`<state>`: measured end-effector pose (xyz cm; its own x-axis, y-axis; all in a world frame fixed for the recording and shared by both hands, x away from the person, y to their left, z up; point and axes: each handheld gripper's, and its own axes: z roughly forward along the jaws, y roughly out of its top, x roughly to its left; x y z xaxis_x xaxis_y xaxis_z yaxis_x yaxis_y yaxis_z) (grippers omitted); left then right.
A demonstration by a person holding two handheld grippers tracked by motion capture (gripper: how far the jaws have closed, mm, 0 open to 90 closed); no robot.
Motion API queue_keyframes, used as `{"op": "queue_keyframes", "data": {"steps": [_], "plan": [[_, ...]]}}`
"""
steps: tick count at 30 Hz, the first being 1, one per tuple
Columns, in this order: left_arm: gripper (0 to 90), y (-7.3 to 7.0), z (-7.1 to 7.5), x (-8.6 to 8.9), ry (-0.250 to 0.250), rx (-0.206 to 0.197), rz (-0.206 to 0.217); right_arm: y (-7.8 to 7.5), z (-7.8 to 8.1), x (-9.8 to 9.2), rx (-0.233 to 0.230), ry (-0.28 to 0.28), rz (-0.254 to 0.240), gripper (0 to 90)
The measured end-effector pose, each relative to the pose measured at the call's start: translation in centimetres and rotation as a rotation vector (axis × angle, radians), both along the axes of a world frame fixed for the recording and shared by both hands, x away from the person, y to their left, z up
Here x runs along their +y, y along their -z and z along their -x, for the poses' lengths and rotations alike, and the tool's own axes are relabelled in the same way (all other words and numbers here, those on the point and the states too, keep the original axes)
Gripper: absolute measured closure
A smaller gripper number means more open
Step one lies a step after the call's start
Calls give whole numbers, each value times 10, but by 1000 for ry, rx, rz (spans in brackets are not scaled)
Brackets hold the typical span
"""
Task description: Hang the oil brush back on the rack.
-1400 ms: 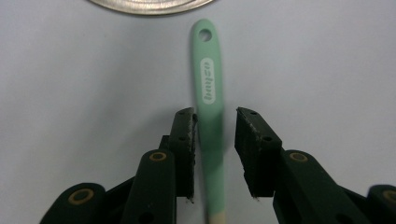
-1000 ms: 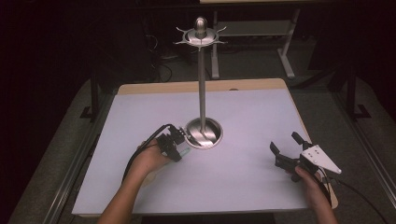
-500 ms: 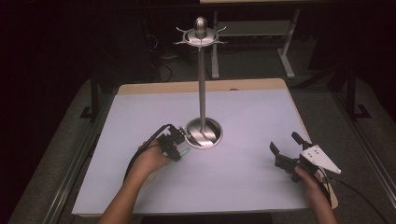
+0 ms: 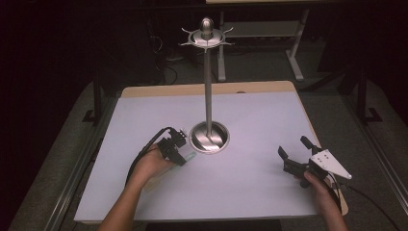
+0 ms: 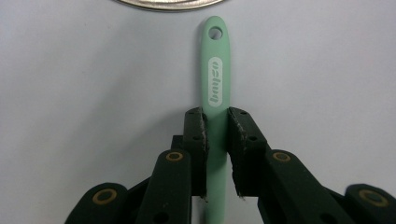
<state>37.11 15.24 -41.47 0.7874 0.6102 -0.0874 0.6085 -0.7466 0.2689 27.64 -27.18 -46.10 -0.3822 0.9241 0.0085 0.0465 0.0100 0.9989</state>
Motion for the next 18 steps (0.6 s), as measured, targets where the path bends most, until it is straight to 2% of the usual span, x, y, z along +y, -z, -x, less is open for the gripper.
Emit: {"op": "queue_keyframes", "data": {"steps": [2,5,6,7,9,10,11,12,13,14,15,16,18], "plan": [[778,-3,0,5,-6,-5,33,0,0,0,1,-1,-2,104],[778,-7,2,11,-9,-32,79,0,0,0,0,1,-2,104],[778,-7,2,11,-9,-32,79,0,0,0,-1,1,-1,104],[778,-10,3,16,-17,-39,125,0,0,0,-3,1,2,104],[778,-13,3,23,-11,-50,157,0,0,0,-3,1,2,104],[778,-13,3,23,-11,-50,157,0,0,0,-3,1,2,104],[778,-14,4,27,-6,-56,185,0,0,0,-3,1,2,104],[777,-18,5,34,-16,-65,251,0,0,0,-3,0,3,104],[777,-20,5,38,-22,-65,275,0,0,0,-2,0,2,104],[777,-20,5,38,-22,-65,275,0,0,0,-1,0,1,104],[777,-23,7,46,-22,-80,324,0,0,0,0,-1,0,104],[777,-26,7,51,-17,-84,336,0,0,0,-1,0,-1,104],[777,-30,9,58,-18,-119,383,0,0,0,-1,0,-1,104]]}}
